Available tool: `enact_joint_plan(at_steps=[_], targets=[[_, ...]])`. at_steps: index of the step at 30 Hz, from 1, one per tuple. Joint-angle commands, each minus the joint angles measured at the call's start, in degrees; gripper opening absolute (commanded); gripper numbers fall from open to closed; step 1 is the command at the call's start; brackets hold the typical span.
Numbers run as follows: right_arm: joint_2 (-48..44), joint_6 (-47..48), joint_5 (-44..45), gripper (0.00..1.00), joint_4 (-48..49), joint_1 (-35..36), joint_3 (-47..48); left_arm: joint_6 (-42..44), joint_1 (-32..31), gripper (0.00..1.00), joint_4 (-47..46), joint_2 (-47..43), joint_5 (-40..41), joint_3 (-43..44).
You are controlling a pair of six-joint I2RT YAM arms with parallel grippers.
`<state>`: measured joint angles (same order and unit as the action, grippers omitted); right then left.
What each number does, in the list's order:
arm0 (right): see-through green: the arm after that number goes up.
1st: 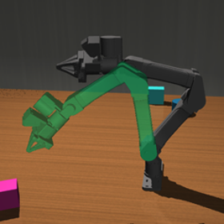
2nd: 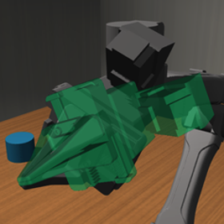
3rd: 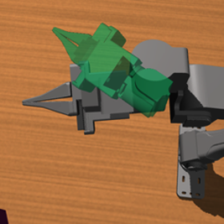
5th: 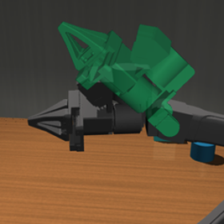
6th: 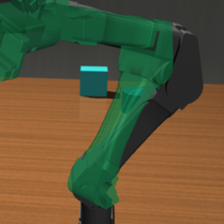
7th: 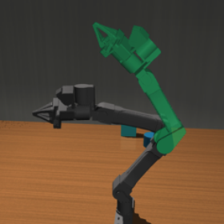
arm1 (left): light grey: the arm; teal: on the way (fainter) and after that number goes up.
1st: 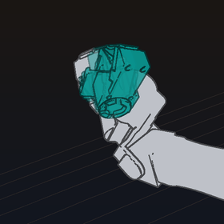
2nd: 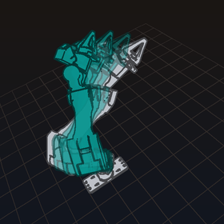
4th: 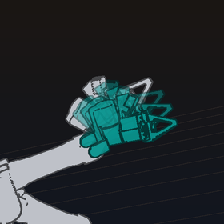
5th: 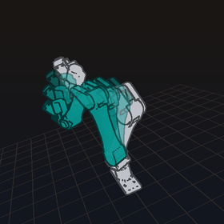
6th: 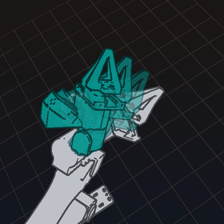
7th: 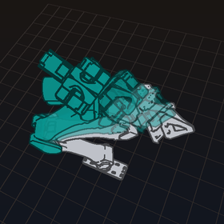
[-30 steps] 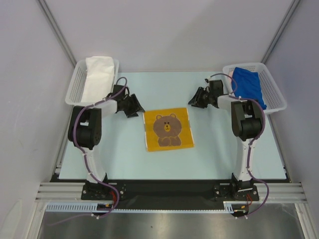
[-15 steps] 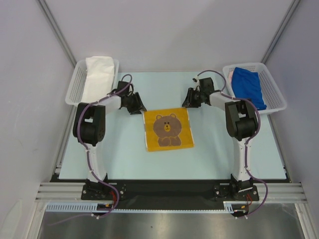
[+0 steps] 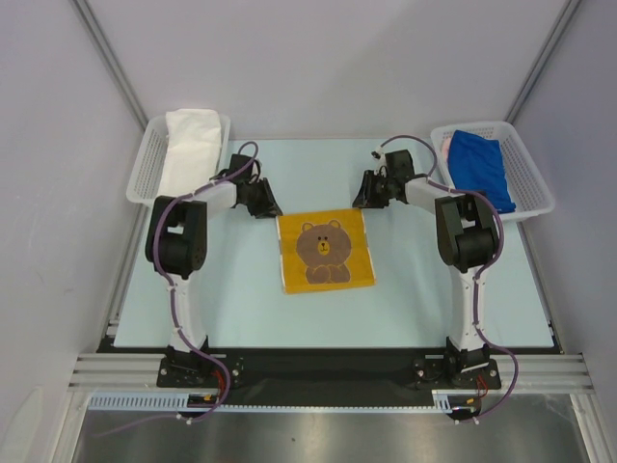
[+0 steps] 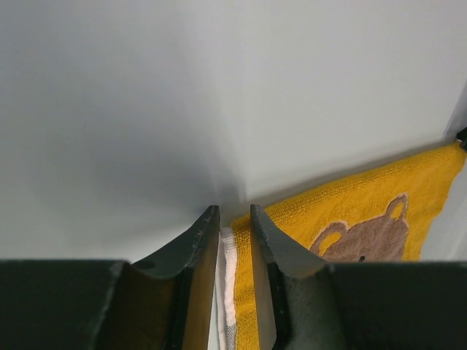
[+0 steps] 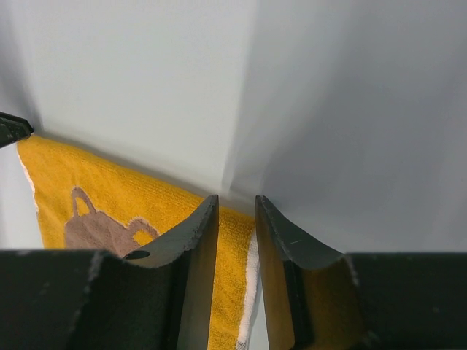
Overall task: Fold and stack the towels
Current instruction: Fold the towel
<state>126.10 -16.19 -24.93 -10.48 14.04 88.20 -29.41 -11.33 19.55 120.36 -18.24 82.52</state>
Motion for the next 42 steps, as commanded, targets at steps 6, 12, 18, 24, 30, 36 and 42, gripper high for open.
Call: enact_joint_plan(at_steps=[6, 12, 18, 24, 30, 36, 42], targets=[[-1.56, 3.44, 0.58, 0.34, -4.28, -0.51, -2.16, 2.25, -0.44, 0.26, 2.42, 1.9, 0.14, 1.77], [-2.97, 4.14, -0.03, 0.36, -4.29, -1.03, -3.65, 2.69, -0.44, 0.41, 1.98, 1.73, -1.1, 1.5], [-4.46, 4.41, -0.74, 0.41, -4.81, -1.82, -4.7, 2.43, -0.44, 0.45, 1.36, 0.32, -2.59, 1.33], [-4.99, 4.85, -1.09, 0.41, -5.16, -2.0, -5.06, 3.3, -0.36, 0.44, 3.21, -0.21, -0.58, 0.98], [-3.59, 5.37, -1.17, 0.41, -6.22, -1.48, -3.48, 4.71, -0.36, 0.45, 4.62, -0.74, 1.1, -0.43], [-2.44, 5.73, -0.91, 0.4, -7.19, -0.6, -1.9, 5.24, -0.36, 0.46, 4.97, -1.96, 1.1, -2.27], [-1.56, 5.37, -0.03, 0.36, -7.45, -0.51, -1.1, 4.8, -0.44, 0.46, 4.09, -2.41, 0.57, -3.59]])
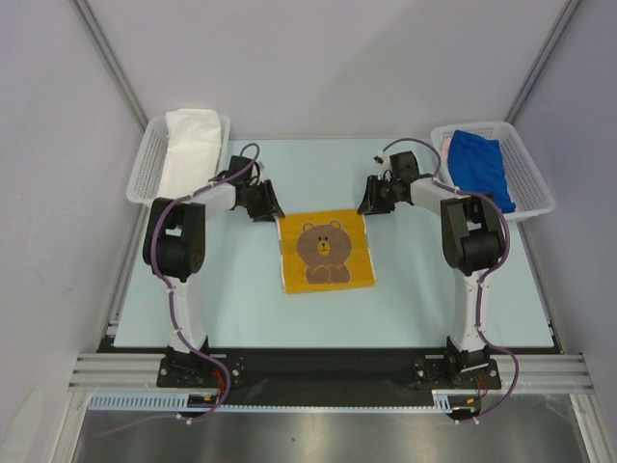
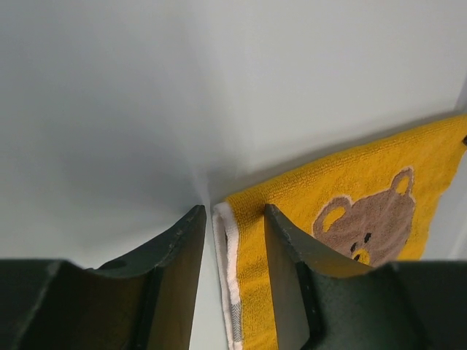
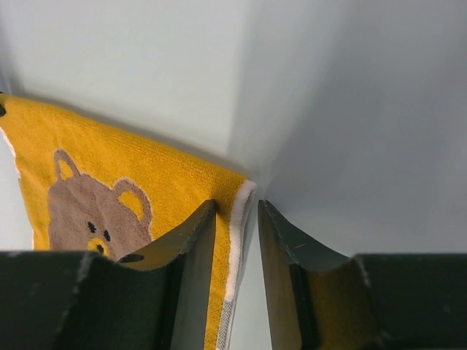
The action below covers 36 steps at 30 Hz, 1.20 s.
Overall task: Fold and stack the towels
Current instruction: Fold the towel
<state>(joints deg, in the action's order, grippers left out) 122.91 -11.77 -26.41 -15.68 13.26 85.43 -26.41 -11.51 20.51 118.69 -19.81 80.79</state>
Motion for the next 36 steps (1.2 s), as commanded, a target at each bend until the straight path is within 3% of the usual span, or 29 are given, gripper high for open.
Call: enact_joint_plan(at_steps=[1, 9, 17, 28, 36], targets=[[1.8, 0.87, 1.37, 0.35, -2.25, 0.37, 2.02, 1.8, -0.27, 0.44, 3.22, -0.48, 2.15, -1.78], [2.86, -0.44, 2.16, 0.23, -0.85, 0.02, 2.29, 1.63, -0.27, 0.21, 2.52, 1.45, 1.09, 1.64], [1.46, -2.99, 3.65, 0.15, 3.37, -0.95, 0.36, 0.49, -0.27, 0.07, -3.8, 3.12, -0.93, 5.95], [-3.64, -6.16, 6.55, 0.15, 17.5, -2.88, -3.78, -5.05, 0.79, 0.0, -19.8, 2.87, -5.23, 8.24], [-9.79, -7.13, 8.3, 0.15, 23.5, -2.53, -7.99, -5.14, 1.66, 0.0, -23.23, -0.3, -6.11, 5.35]])
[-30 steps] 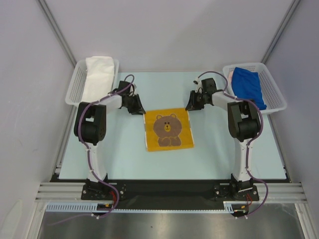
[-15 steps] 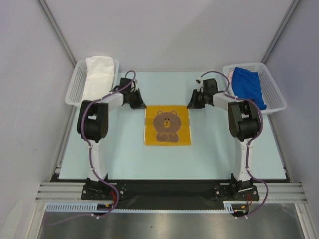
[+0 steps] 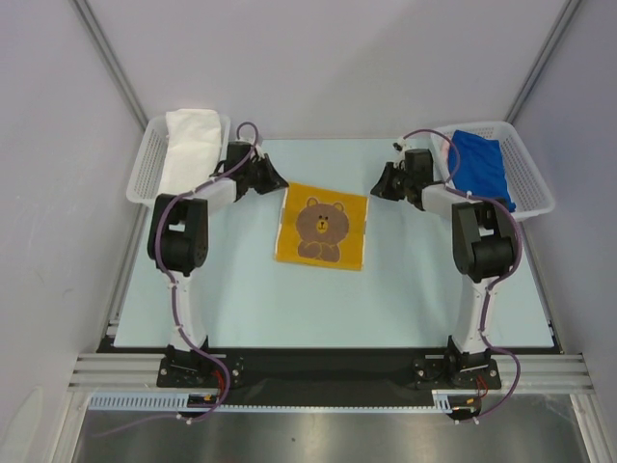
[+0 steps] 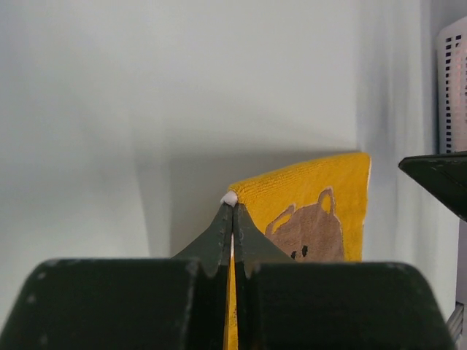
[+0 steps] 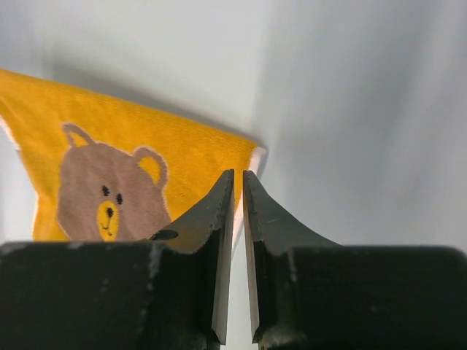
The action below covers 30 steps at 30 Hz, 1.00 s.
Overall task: Fold and stack the towels
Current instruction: Fold the towel
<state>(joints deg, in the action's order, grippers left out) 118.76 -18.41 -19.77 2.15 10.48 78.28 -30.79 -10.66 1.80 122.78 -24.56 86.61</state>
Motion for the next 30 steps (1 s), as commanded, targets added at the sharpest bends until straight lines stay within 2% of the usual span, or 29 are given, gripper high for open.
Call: enact_joint_plan(at_steps=[1, 5, 11, 18, 30], targets=[[-6.34, -0.57, 1.84, 0.15, 6.1, 0.42, -1.54, -1.12, 0.81, 0.0, -5.31, -5.0, -1.37, -1.61], [-7.14, -0.57, 2.54, 0.19, 5.6, 1.12, -2.79, -2.08, 0.81, 0.0, -7.78, -6.77, -1.55, -6.01], [-3.11, -0.13, 4.47, 0.34, 2.34, 2.0, 0.11, -0.86, 0.81, 0.01, -4.36, -3.78, -1.55, -3.82], [1.91, 0.05, 7.2, 0.39, 1.01, 2.62, 3.81, -1.12, 0.81, 0.01, -4.0, -0.53, -1.72, -2.85], [5.6, 1.1, 7.2, 0.42, -1.89, 3.93, 7.5, -0.41, 0.9, 0.01, -3.21, 0.62, -1.64, -1.62]])
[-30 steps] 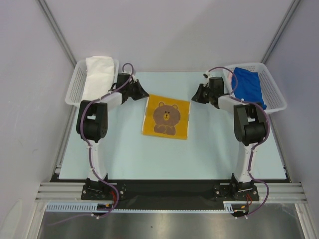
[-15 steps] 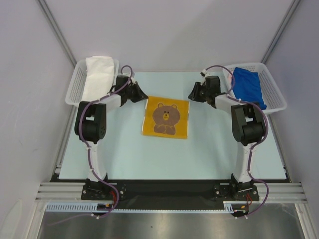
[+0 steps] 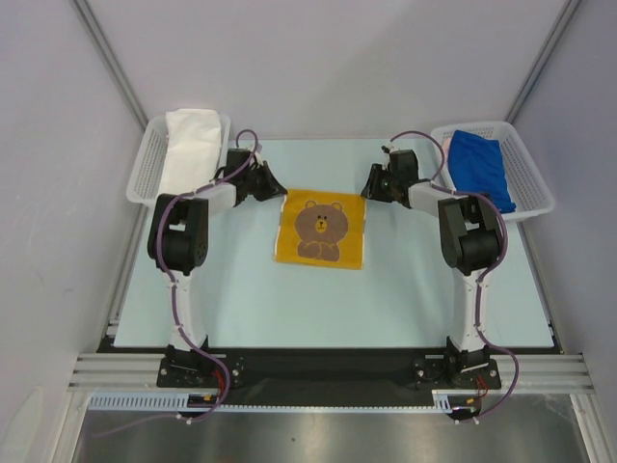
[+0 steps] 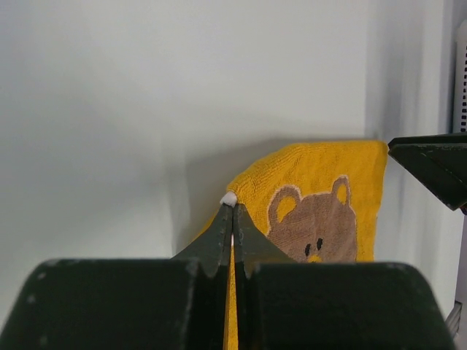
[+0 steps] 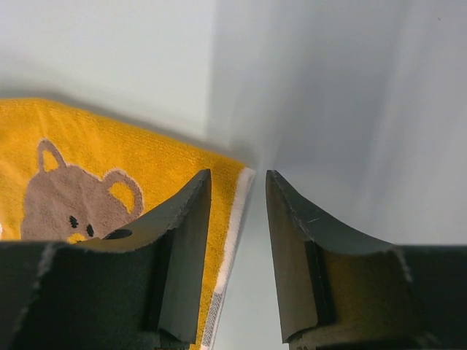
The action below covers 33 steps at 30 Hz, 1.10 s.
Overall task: Fold and stack the towels
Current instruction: Fold the towel
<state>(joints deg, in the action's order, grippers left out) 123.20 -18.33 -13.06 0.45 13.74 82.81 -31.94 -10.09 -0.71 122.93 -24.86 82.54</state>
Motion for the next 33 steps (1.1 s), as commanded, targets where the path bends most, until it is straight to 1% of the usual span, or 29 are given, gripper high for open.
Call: enact_joint_plan(at_steps=[1, 7, 8, 10, 12, 13, 19, 22, 25, 27, 33], targets=[[1.34, 1.01, 0.4, 0.42, -0.18, 0.68, 3.24, 0.66, 0.33, 0.01, -0.7, 0.64, -1.42, 2.45], [2.75, 1.19, 0.49, 0.4, -0.27, 0.85, 4.21, 0.13, 0.42, 0.01, -0.96, 1.34, -1.59, 2.89], [2.75, 1.1, 0.75, 0.4, -2.01, 0.94, 4.38, 0.04, 0.33, 0.01, -0.96, 1.34, -1.51, 2.8], [2.93, 1.19, 0.67, 0.38, -1.94, 0.77, 4.47, -0.05, 0.42, 0.01, -1.05, 1.34, -1.33, 2.8], [3.45, 1.36, 0.49, 0.35, -2.64, 0.85, 5.52, -0.22, 0.33, 0.01, -1.22, 1.34, -0.98, 2.8], [3.54, 1.28, 0.32, 0.3, -2.73, 0.85, 5.87, -0.22, 0.33, 0.01, -1.31, 1.34, -1.06, 2.71], [2.67, 1.19, 0.49, 0.15, -2.03, 0.94, 6.23, -0.22, 0.33, 0.01, -4.38, -0.5, 0.25, 1.13], [1.35, 1.19, 0.84, 0.13, -1.42, 0.76, 5.88, 0.39, 0.42, 0.0, -6.4, -1.9, 1.04, 0.25], [-0.14, 1.1, 1.02, 0.12, -0.98, 0.85, 5.0, 0.65, 0.42, 0.0, -9.04, -3.92, 1.92, -1.76], [-2.08, 1.1, 1.72, 0.12, 1.04, 0.94, 4.21, 0.65, 0.42, 0.0, -11.94, -5.33, 2.36, -3.26], [-8.67, 1.01, 3.48, 0.12, 5.26, 1.55, -1.59, 0.92, 0.33, 0.01, -14.23, -10.17, 4.73, -7.13]])
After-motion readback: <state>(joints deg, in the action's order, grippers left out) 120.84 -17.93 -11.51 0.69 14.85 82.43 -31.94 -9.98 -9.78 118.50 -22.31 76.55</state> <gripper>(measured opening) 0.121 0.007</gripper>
